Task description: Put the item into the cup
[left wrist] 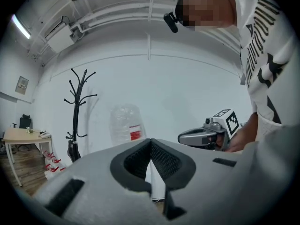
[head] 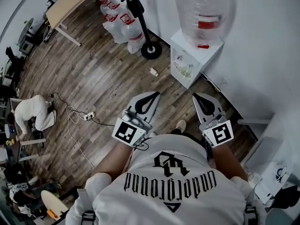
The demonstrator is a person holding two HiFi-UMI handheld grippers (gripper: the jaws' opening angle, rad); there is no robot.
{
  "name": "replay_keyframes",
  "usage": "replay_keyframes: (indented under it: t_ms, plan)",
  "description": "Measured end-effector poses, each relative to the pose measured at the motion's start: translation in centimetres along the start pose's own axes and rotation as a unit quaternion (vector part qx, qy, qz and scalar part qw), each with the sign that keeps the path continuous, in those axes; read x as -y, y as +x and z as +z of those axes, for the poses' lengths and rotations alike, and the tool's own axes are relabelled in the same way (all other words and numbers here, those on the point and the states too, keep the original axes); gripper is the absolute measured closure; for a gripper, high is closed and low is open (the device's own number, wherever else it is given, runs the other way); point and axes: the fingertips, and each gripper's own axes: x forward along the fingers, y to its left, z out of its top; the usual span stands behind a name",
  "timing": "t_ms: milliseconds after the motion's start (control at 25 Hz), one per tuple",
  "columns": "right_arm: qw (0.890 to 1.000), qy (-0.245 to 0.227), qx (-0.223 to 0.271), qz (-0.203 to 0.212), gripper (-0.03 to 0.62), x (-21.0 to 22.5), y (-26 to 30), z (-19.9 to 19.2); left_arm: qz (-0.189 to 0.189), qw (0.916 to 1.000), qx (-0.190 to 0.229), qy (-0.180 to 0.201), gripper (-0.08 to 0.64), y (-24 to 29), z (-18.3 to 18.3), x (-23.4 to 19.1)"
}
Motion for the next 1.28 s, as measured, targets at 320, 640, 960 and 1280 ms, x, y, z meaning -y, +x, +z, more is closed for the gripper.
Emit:
replay_keyframes:
  t_ms: [320,640,960,1280]
  plan:
    - [1.0,-0.005,0.009,-0.026,0.586,-7.3,-0.2,1.6,-0.009,0.9999,0.004,0.01,0.557,-8.5,0.4,-1.1]
    - [0.999,-0.019,0.013,-0.046,0.588,-15.1,-1.9,3.2,-0.017,0.9997,0.015,0.008,0.558,-16.6,0.6,-0.5]
    - [0.997,-0.032,0.011,-0.063,0.586,-20.6,-4.5,4.1,-0.032,0.998,0.055,0.006,0.557,-21.6,1.5,0.7]
    - [0.997,-0.04,0.008,-0.071,0.586,-21.1,-5.8,4.7,-0.025,0.9981,0.054,0.016,0.557,-22.4,1.4,0.1]
